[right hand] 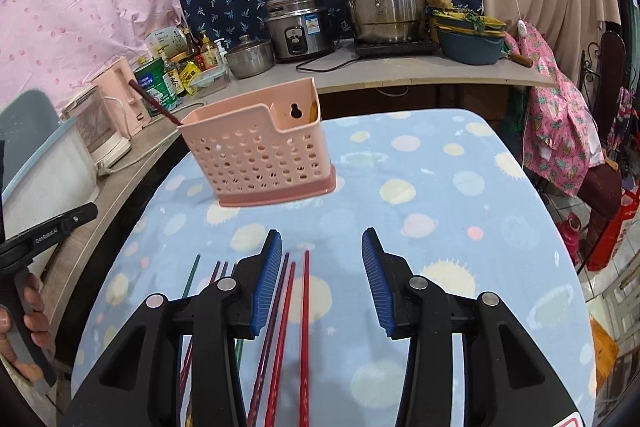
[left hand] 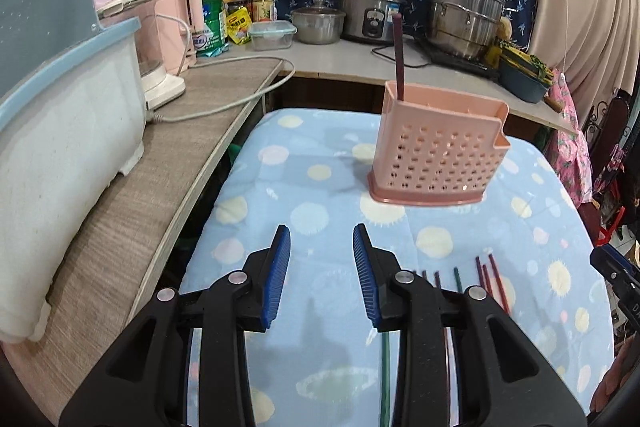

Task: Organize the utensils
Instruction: 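Move both open grippers back down to the remaining chopsticks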

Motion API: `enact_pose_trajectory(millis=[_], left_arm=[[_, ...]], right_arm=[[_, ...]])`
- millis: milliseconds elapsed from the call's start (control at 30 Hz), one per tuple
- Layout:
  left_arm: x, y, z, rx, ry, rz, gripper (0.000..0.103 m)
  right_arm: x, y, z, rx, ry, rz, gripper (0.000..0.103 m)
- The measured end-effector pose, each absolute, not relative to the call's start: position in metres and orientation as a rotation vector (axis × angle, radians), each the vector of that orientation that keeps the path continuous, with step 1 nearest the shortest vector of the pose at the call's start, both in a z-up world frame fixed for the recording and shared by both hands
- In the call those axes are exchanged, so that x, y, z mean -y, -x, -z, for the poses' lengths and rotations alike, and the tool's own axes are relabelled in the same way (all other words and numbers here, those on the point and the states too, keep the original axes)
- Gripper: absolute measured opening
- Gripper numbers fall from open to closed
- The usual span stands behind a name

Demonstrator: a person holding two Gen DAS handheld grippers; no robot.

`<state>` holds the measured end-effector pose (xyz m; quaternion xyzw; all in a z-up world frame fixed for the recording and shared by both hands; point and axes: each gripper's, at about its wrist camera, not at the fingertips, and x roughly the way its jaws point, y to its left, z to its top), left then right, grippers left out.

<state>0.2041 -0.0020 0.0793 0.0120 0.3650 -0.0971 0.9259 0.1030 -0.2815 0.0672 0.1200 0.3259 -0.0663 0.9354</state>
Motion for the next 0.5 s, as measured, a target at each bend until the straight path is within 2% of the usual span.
enact_pose_trajectory(millis=[500], left_arm=[[-0.003,-0.148,-0.026,-0.846,-0.037,0.200,0.031]], right_arm=[[0.259,-0.041,-0.022,-0.755,-0.218,0.143,0.041]])
